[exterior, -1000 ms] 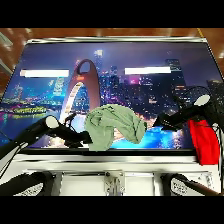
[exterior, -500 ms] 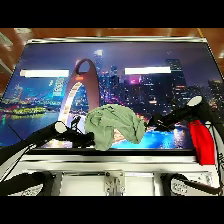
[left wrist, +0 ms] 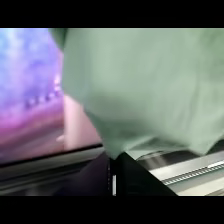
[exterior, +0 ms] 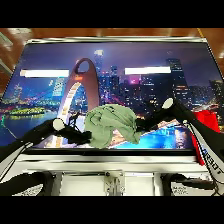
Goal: Fold the shirts.
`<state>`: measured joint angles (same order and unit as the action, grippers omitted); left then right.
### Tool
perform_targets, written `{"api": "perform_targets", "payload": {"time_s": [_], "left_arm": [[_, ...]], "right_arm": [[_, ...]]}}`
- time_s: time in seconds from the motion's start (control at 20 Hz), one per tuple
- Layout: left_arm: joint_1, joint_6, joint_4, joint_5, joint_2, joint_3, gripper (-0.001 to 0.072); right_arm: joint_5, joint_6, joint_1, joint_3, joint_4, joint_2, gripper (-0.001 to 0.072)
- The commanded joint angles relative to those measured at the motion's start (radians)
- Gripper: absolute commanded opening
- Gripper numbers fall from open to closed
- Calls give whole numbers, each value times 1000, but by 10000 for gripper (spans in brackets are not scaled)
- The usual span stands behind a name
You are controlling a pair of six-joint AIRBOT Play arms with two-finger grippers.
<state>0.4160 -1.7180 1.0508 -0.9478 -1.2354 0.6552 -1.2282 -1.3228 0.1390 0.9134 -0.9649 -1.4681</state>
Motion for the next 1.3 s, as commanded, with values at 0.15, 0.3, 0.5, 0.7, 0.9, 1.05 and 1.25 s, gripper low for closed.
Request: {"api": "perform_targets", "payload": {"time_s": [0.15,0.3,0.5,0.7,0.9,1.05,1.25], "left_arm": [[-129,-86,700,-421,318,468,35],[-196,-87,707,-390,472,809,36],[-200,-88,677,-195,617,1156,36],[-200,-101,681,-243,713,1239,36],[-200,-93,719,-459,724,1217,36],[-200,-75,719,-515,724,1125,36],[-200,-76,718,-523,723,898,36]], "right_arm": [[-114,21,-29,330,-126,201,68],[-37,18,-75,574,-126,409,69],[157,-15,-86,762,-167,664,69],[210,-90,-86,783,-309,840,69],[-1,-154,-86,783,-508,892,69],[-209,-163,-86,781,-561,872,69],[-385,-271,-86,780,-572,793,69]]}}
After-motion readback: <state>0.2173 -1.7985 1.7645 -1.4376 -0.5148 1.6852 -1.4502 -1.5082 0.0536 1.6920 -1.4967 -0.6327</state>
